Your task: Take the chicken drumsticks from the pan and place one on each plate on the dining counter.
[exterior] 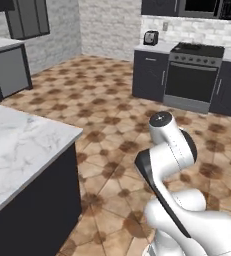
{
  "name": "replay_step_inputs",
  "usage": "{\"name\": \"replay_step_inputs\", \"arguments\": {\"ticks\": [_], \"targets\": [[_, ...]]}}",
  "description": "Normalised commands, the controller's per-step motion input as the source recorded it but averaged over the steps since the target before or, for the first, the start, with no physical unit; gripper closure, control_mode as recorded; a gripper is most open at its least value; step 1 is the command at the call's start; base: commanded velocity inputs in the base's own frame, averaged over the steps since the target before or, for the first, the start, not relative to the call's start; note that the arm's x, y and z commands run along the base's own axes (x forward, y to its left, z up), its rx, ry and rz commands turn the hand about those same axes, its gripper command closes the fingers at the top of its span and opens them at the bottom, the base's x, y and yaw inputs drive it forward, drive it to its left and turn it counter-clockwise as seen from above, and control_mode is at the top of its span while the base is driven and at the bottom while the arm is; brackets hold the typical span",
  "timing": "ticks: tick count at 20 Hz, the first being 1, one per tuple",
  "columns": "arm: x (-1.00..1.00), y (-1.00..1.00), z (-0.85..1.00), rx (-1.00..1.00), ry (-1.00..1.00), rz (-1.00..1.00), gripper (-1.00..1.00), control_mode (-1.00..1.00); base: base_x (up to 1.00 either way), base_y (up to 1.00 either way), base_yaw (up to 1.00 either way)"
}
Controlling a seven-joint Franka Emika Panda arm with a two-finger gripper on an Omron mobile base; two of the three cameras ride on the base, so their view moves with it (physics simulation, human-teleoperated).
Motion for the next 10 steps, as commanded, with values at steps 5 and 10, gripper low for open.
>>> {"name": "replay_step_inputs", "arguments": {"ticks": [5,10], "targets": [[0.00,0.00,0.00,0.00,0.00,0.00,1.00,1.00,-0.61,1.00,0.11],[0.00,0.00,0.00,0.00,0.00,0.00,1.00,1.00,-0.50,1.00,0.10]]}}
